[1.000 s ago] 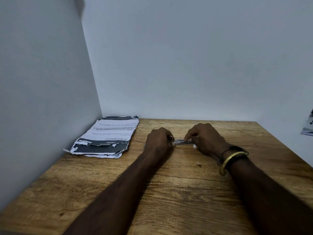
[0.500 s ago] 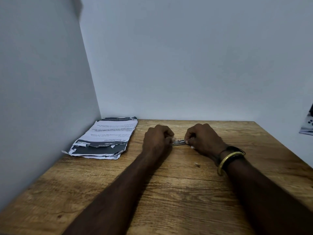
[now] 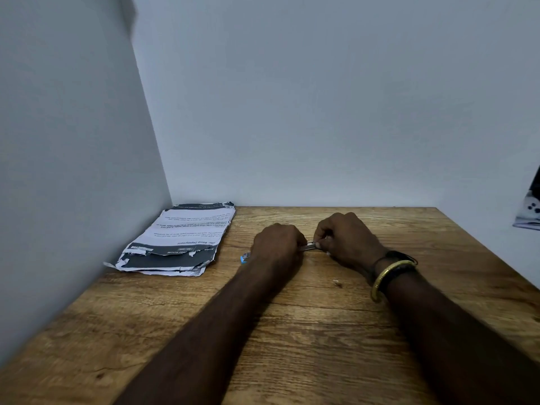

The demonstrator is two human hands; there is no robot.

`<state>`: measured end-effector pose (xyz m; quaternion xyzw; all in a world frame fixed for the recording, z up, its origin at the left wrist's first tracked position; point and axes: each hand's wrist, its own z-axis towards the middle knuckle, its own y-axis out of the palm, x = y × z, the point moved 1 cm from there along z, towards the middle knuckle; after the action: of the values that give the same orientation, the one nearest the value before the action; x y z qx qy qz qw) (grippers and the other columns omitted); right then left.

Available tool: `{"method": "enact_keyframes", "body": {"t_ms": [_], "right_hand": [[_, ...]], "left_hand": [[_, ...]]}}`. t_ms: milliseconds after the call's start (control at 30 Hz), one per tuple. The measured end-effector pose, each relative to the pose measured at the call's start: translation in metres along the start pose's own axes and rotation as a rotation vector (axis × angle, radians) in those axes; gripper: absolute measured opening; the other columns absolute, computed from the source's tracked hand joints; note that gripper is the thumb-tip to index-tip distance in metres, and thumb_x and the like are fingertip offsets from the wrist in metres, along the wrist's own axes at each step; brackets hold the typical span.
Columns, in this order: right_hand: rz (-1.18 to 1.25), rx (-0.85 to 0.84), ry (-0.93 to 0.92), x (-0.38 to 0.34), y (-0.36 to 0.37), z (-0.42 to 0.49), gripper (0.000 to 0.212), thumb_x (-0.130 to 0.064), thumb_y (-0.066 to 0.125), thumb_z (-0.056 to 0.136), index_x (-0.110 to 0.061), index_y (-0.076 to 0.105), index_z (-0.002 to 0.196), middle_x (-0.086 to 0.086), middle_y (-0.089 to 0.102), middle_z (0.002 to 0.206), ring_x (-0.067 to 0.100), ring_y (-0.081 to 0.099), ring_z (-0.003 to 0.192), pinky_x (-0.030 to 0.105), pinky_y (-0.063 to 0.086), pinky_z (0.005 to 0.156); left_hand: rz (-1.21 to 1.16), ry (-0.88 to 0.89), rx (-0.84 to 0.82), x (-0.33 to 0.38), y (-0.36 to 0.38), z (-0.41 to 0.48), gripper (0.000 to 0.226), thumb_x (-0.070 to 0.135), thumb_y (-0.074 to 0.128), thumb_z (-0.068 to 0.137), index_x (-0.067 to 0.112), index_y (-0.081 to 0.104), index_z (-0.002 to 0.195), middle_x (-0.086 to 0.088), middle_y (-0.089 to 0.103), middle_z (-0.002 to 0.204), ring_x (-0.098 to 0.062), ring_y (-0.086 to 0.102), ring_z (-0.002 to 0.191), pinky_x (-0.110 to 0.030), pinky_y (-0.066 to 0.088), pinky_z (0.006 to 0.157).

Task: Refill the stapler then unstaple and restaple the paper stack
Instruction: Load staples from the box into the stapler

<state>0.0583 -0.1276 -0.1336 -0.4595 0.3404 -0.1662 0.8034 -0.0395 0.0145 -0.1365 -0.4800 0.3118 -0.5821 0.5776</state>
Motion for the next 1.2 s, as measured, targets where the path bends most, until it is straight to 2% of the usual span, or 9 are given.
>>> {"method": "enact_keyframes", "body": {"t_ms": [100, 233, 433, 567, 700, 867, 1000, 1100, 1200], "right_hand": [[0.071, 0.037, 0.004, 0.003, 0.002, -0.001, 0.016, -0.008, 0.069, 0.081, -0.024, 0.074, 0.081, -0.006, 0.072, 0.068, 0.017, 0.071, 0.068, 0.042, 0.062, 0.070], [0.205, 0.051, 0.010, 0.007, 0.006, -0.001, 0.024, -0.001, 0.071, 0.080, -0.022, 0.070, 0.093, -0.004, 0.078, 0.075, 0.008, 0.070, 0.066, 0.042, 0.062, 0.070], [0.300, 0.125, -0.021, 0.003, 0.009, 0.001, 0.034, -0.001, 0.067, 0.082, -0.028, 0.068, 0.102, -0.009, 0.078, 0.096, 0.002, 0.072, 0.087, 0.007, 0.048, 0.066], [0.348, 0.146, -0.044, -0.001, 0.010, 0.000, 0.036, 0.002, 0.066, 0.084, -0.027, 0.069, 0.104, -0.008, 0.078, 0.100, 0.002, 0.072, 0.089, 0.014, 0.051, 0.072], [0.385, 0.170, -0.077, -0.003, 0.008, 0.000, 0.033, 0.003, 0.071, 0.084, -0.022, 0.072, 0.105, -0.010, 0.078, 0.100, -0.010, 0.069, 0.087, 0.003, 0.047, 0.074], [0.441, 0.153, -0.089, -0.006, 0.007, -0.001, 0.037, 0.002, 0.075, 0.083, -0.022, 0.072, 0.110, -0.009, 0.077, 0.107, 0.000, 0.072, 0.095, 0.020, 0.059, 0.084], [0.458, 0.152, -0.113, -0.006, 0.008, 0.000, 0.041, 0.001, 0.076, 0.082, -0.026, 0.071, 0.112, -0.011, 0.075, 0.111, -0.002, 0.071, 0.101, 0.023, 0.060, 0.084], [0.450, 0.157, -0.136, -0.006, 0.009, 0.001, 0.047, -0.001, 0.077, 0.080, -0.033, 0.069, 0.113, -0.017, 0.073, 0.115, -0.003, 0.069, 0.106, 0.024, 0.058, 0.080], [0.411, 0.136, -0.163, -0.010, 0.009, 0.000, 0.059, -0.006, 0.080, 0.078, -0.043, 0.061, 0.118, -0.022, 0.066, 0.124, -0.003, 0.066, 0.109, 0.027, 0.058, 0.081]], "left_hand": [[-0.055, -0.041, -0.033, -0.005, 0.001, 0.004, 0.037, 0.023, 0.061, 0.090, 0.026, 0.068, 0.127, -0.002, 0.073, 0.118, -0.027, 0.062, 0.115, -0.035, 0.049, 0.091], [-0.159, -0.106, -0.077, -0.007, 0.001, 0.007, 0.022, 0.019, 0.062, 0.088, 0.018, 0.076, 0.105, -0.006, 0.076, 0.104, -0.026, 0.067, 0.101, -0.029, 0.047, 0.080], [-0.337, -0.186, -0.048, -0.015, -0.003, 0.010, 0.015, 0.022, 0.070, 0.086, 0.018, 0.068, 0.101, -0.006, 0.074, 0.106, -0.025, 0.066, 0.103, -0.036, 0.051, 0.088], [-0.524, -0.251, -0.005, -0.024, -0.003, 0.009, 0.021, 0.018, 0.075, 0.085, 0.016, 0.071, 0.105, -0.006, 0.077, 0.097, -0.018, 0.068, 0.088, -0.028, 0.050, 0.079], [-0.786, -0.326, -0.037, -0.028, -0.003, 0.011, 0.029, 0.006, 0.078, 0.082, 0.008, 0.072, 0.110, -0.015, 0.074, 0.095, -0.024, 0.064, 0.078, -0.035, 0.053, 0.078], [-1.001, -0.340, -0.057, -0.030, -0.005, 0.010, 0.021, -0.006, 0.073, 0.083, -0.003, 0.074, 0.104, -0.018, 0.069, 0.082, -0.026, 0.061, 0.071, -0.038, 0.051, 0.070], [-1.104, -0.402, -0.075, -0.026, -0.008, 0.009, 0.018, -0.011, 0.071, 0.083, 0.006, 0.072, 0.090, -0.010, 0.067, 0.072, -0.015, 0.059, 0.058, -0.023, 0.051, 0.054], [-1.201, -0.442, -0.066, -0.021, -0.011, 0.007, 0.019, -0.011, 0.069, 0.083, 0.006, 0.069, 0.089, -0.015, 0.066, 0.079, -0.018, 0.058, 0.062, -0.024, 0.048, 0.059], [-1.315, -0.477, -0.051, -0.016, -0.017, 0.004, 0.021, -0.009, 0.066, 0.086, 0.003, 0.065, 0.103, -0.021, 0.067, 0.092, -0.019, 0.058, 0.063, -0.021, 0.048, 0.053]]}}
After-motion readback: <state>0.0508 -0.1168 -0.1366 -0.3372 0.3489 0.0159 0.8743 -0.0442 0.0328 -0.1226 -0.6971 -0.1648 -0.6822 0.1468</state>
